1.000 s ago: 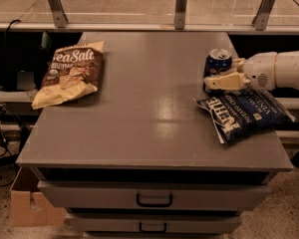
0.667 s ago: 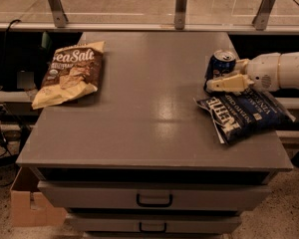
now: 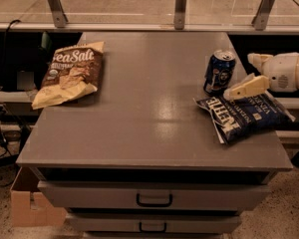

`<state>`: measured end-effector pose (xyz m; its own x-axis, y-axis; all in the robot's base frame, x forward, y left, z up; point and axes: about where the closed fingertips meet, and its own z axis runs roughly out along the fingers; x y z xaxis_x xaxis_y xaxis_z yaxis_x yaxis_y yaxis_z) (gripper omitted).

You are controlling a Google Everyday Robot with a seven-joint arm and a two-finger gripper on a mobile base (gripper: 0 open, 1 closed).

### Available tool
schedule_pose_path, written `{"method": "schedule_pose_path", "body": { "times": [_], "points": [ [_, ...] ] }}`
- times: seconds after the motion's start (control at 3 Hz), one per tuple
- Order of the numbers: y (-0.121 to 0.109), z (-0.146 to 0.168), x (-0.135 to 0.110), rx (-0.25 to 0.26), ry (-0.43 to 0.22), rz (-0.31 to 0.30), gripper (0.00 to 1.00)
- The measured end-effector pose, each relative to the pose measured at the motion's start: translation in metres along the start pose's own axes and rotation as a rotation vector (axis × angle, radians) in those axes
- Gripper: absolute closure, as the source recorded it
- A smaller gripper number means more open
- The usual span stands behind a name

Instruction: Move pepsi can near blue chip bag

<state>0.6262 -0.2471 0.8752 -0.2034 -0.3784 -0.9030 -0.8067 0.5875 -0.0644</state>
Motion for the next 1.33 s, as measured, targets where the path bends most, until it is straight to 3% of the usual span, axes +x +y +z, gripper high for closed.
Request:
{"method": "schedule_pose_path", "body": {
  "times": [0.33,0.67,1.0,1.33],
  "points": [
    [-0.034,-0.049,0.01,0.12,0.015,0.004,0.0],
    [-0.08,-0.122,0.012,0.305,0.015,-0.005,0.0],
    [-0.112,-0.186,-0.01,0.481,-0.041,-0.008,0.0],
    [-0.119,-0.191,-0.015,0.509,-0.056,-0.012,0.0]
  ]
}}
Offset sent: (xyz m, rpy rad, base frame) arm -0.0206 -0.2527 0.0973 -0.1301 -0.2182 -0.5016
